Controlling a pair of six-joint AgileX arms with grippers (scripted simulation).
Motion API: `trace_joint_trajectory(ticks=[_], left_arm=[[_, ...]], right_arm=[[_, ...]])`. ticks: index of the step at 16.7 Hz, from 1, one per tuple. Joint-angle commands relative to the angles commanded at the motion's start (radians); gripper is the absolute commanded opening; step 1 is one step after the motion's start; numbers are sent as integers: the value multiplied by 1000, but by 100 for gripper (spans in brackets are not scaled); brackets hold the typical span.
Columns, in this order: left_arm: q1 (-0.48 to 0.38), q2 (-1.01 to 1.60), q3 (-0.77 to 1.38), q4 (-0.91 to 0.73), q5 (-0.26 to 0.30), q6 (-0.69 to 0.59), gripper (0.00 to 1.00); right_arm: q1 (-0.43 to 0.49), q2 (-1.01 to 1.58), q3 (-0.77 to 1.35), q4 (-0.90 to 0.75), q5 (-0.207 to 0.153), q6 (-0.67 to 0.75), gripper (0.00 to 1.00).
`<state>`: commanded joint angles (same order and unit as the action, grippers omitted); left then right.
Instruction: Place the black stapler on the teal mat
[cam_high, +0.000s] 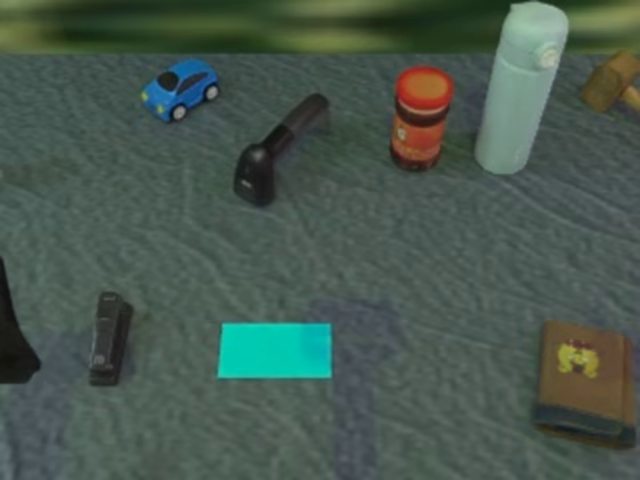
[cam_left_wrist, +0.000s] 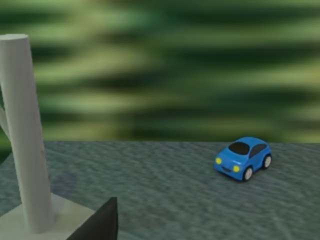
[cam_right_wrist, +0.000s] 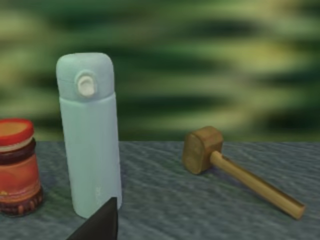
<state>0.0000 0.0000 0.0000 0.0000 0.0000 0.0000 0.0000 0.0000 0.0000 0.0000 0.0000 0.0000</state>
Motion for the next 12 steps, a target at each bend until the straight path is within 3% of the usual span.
trace_joint_trajectory(ticks=[6, 12], left_arm=[[-12, 104, 100, -74, 1, -13, 100], [-50, 573, 459, -346, -3, -52, 100]], right_arm=[[0, 0, 0, 0, 0, 0, 100], [0, 0, 0, 0, 0, 0, 100]])
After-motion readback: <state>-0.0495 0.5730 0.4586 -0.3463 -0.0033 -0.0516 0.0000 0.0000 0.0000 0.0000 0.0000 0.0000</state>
